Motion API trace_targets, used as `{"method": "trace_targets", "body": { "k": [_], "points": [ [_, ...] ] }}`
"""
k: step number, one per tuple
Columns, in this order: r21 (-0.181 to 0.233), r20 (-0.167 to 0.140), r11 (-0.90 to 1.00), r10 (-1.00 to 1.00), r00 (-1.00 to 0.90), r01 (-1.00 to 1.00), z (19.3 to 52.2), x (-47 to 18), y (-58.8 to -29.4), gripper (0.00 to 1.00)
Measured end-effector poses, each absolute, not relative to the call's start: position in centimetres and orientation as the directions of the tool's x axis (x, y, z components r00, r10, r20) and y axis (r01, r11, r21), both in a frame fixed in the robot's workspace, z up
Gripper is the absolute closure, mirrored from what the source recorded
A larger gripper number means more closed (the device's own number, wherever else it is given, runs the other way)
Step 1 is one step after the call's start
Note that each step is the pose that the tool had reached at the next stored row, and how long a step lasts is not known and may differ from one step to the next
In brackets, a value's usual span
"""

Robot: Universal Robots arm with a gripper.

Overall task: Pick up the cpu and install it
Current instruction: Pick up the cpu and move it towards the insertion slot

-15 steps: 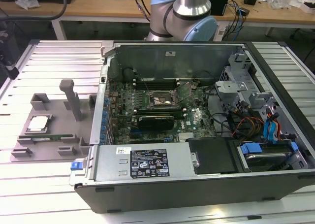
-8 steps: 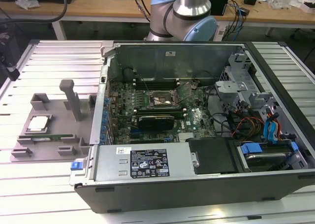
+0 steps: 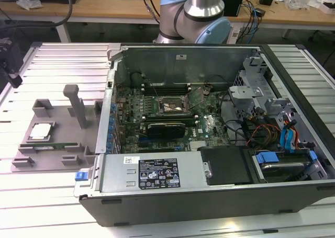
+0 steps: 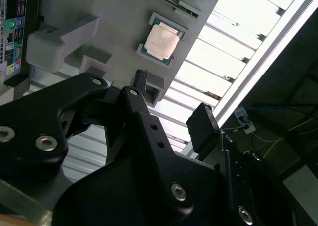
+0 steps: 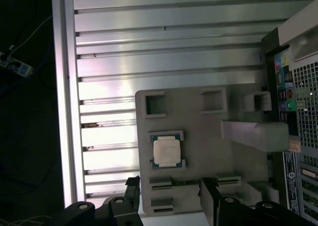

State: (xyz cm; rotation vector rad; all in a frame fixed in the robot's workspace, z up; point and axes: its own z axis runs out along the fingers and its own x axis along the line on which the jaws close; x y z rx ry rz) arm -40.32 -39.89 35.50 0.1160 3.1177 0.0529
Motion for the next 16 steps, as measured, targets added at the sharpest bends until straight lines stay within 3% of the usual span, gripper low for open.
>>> {"method": "trace_targets", "body": {
  "k": [16],
  "points": [
    [0.035,-0.02,0.997,0.075,-0.997,0.074,34.74,-40.32,-39.89,0.4]
  ]
}}
